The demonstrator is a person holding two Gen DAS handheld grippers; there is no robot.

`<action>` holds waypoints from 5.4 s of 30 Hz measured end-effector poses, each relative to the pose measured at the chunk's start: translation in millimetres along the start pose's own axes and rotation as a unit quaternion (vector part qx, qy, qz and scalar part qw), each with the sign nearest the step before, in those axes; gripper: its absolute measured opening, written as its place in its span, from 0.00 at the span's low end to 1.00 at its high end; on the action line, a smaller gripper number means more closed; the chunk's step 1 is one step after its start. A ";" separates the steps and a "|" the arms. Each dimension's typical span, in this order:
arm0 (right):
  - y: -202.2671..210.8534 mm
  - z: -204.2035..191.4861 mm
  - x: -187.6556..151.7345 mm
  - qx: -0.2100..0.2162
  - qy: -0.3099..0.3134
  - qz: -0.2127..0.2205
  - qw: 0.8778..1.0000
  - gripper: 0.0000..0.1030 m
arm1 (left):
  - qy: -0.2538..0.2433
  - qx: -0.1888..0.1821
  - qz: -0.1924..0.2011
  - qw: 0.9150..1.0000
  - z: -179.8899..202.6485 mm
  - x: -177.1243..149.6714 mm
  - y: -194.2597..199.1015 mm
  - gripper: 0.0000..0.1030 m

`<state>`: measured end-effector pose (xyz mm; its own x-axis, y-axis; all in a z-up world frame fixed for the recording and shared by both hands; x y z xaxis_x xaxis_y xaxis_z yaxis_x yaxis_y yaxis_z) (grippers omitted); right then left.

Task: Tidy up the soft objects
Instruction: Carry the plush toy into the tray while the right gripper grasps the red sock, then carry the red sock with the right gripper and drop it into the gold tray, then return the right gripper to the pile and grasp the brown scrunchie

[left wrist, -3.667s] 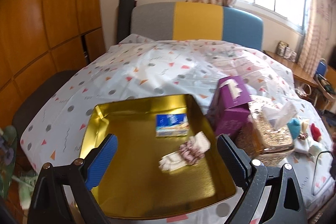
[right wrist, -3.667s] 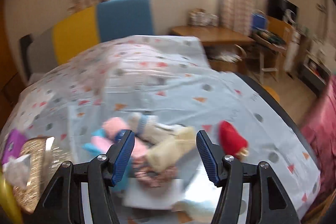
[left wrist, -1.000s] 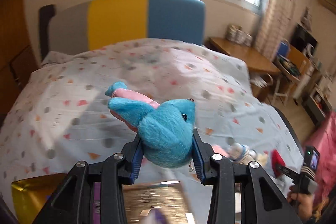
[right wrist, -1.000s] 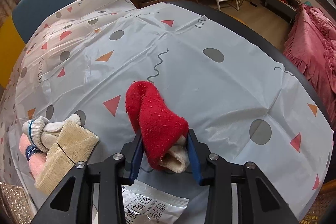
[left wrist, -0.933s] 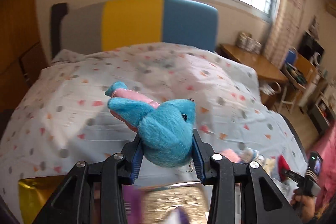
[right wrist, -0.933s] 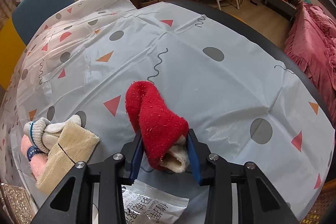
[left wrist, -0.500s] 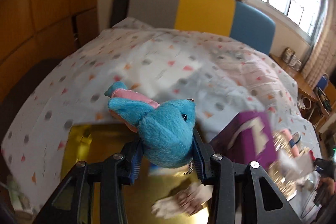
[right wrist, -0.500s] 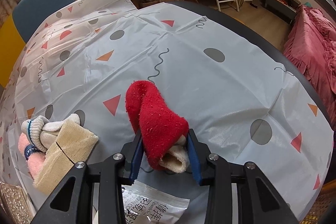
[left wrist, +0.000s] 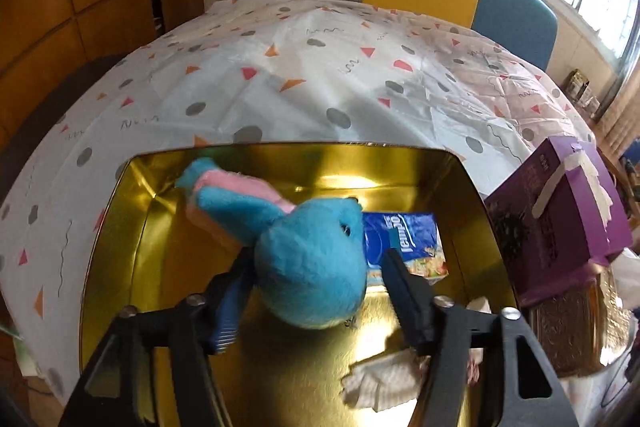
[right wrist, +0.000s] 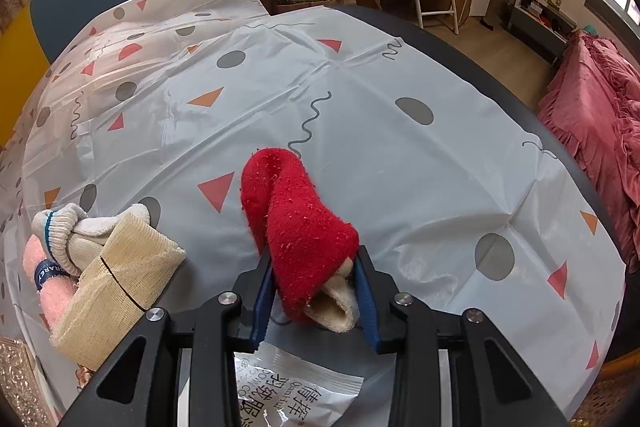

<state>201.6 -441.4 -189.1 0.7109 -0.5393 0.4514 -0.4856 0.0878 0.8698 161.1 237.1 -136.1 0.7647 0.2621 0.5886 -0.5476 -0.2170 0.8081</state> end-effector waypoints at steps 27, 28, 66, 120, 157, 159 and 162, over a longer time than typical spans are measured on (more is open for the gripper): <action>46.5 -29.8 14.9 0.144 -0.030 0.071 0.987 0.20 | 0.011 0.002 0.044 0.999 -1.4 -59.4 87.4 0.83; 51.6 -37.2 15.3 0.149 -0.023 0.074 0.986 0.20 | 0.009 0.004 0.044 0.999 -1.3 -59.3 88.4 0.83; 156.4 -459.1 -345.6 0.364 0.510 -0.119 0.771 0.58 | 0.097 0.056 0.075 0.991 -92.1 -71.7 112.7 0.83; 78.1 -17.6 -35.9 0.158 -0.105 0.052 0.980 0.60 | -0.182 -0.120 0.137 0.966 152.2 -74.0 191.4 0.83; 83.9 -119.3 -59.6 0.295 0.109 -0.018 0.949 0.08 | -0.254 -0.209 0.105 0.939 265.8 -68.0 206.7 0.83; 88.3 -102.5 -49.5 0.282 0.075 0.007 0.956 0.08 | -0.250 -0.212 0.096 0.940 278.9 -60.3 204.5 0.83; 88.5 -83.9 -33.7 0.232 0.040 0.043 0.971 0.08 | -0.244 -0.217 0.075 0.942 303.1 -50.0 197.0 0.83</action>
<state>177.4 -345.2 -110.6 0.6854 -0.4782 0.5491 -0.7091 -0.2668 0.6527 117.8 -103.8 -13.1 0.6750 -0.2275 0.7019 -0.6677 0.2164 0.7123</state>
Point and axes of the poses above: each gripper's, at about its wrist camera, not at the fingertips, and y roughly against the way its jaws point, z to its right, x to its top, the point moved 6 cm from there along -y, roughly the way its jaws point, and after that the axes turned 8 degrees about x, right-handed, at the moved point
